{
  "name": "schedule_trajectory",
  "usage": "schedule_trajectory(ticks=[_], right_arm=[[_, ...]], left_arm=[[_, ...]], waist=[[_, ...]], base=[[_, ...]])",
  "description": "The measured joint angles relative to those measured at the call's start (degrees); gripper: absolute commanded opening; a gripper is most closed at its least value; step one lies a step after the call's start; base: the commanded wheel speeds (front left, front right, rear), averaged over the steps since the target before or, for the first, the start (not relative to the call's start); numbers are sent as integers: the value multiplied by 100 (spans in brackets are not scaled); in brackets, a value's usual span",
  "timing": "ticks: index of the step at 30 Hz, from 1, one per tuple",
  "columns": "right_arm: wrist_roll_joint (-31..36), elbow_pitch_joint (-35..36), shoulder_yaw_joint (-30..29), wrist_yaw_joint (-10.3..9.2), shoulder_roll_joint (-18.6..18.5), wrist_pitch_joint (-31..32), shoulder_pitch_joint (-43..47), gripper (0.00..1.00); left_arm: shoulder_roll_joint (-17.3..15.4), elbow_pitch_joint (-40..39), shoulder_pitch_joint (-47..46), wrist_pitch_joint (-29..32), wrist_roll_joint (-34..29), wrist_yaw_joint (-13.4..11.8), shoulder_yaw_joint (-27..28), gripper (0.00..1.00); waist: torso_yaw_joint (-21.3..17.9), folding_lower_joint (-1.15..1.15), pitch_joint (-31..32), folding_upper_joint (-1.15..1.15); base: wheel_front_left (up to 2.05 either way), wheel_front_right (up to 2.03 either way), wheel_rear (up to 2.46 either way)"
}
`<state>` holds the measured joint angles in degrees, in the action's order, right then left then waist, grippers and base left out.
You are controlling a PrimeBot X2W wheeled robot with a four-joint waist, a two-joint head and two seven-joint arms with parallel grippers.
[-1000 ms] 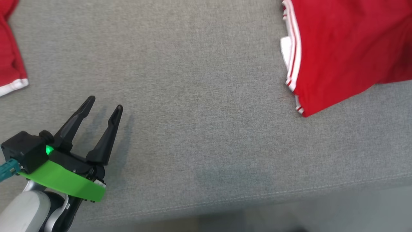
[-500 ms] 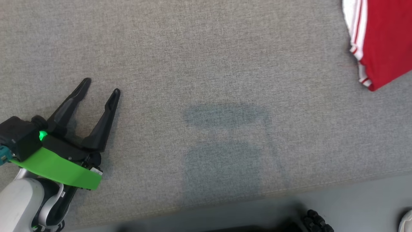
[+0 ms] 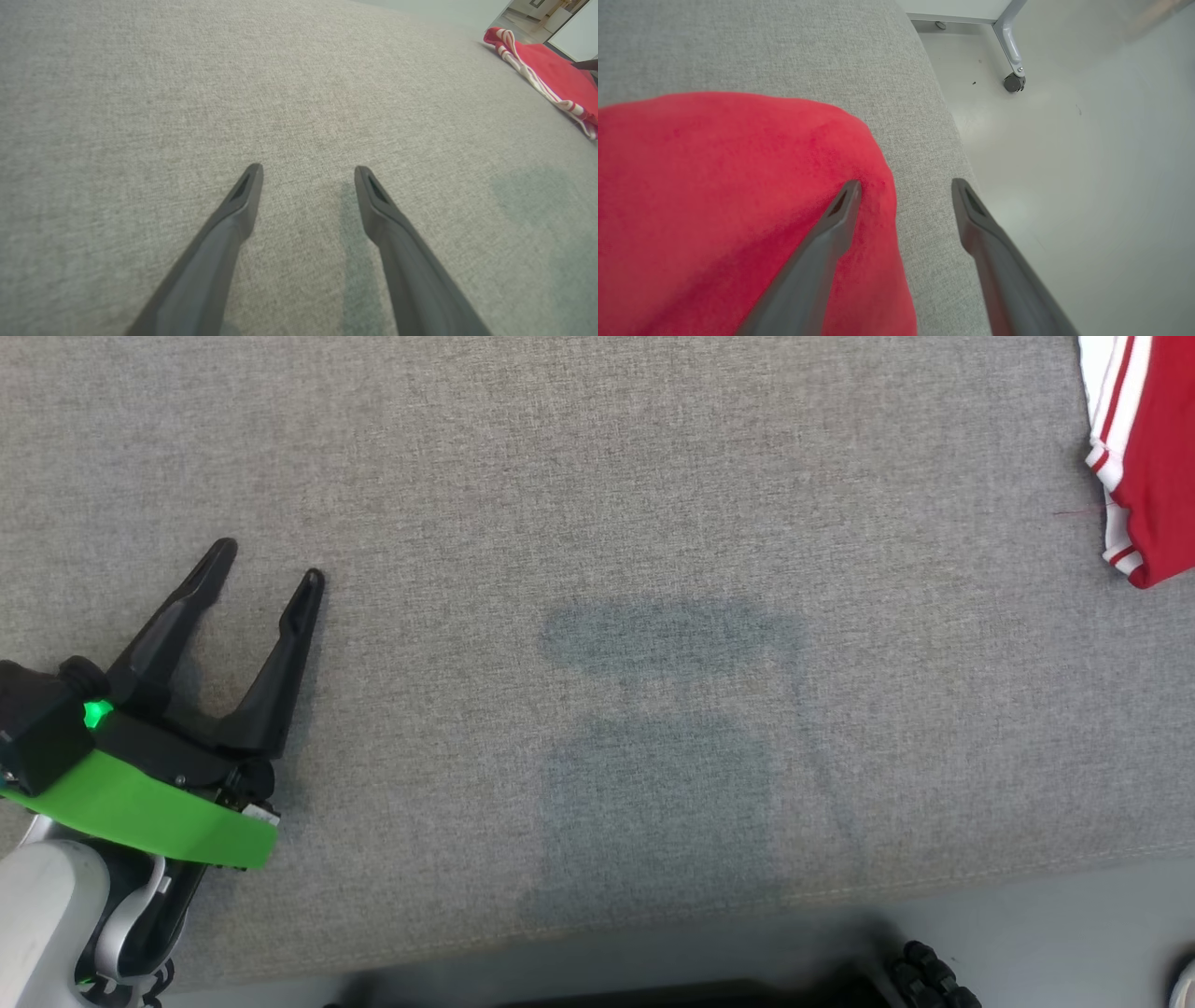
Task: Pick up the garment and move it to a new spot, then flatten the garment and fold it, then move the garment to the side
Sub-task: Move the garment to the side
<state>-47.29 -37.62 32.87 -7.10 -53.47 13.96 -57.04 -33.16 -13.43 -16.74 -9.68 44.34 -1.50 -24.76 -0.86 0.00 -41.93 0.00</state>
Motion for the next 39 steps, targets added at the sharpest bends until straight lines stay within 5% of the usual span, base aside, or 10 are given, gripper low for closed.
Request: schedule_trajectory(ticks=[13,27,39], right_arm=[[-5,-848,-254,-1,750,-824,377,100],[406,108,-103,49,684,-2352,790,100],[338,638,-87,1,1772,-2882,2414,100]], left_arm=[[144,374,4,-141,0,4,-66,100],[576,1131,68,-407,-138,-80,64,100],[968,2006,406,-458,-554,-264,169,100]], waist=[[-33,0,335,0],[-50,0,1286,0],[104,0,2241,0]], base=[[0,0,0],[0,0,0],[0,0,0]])
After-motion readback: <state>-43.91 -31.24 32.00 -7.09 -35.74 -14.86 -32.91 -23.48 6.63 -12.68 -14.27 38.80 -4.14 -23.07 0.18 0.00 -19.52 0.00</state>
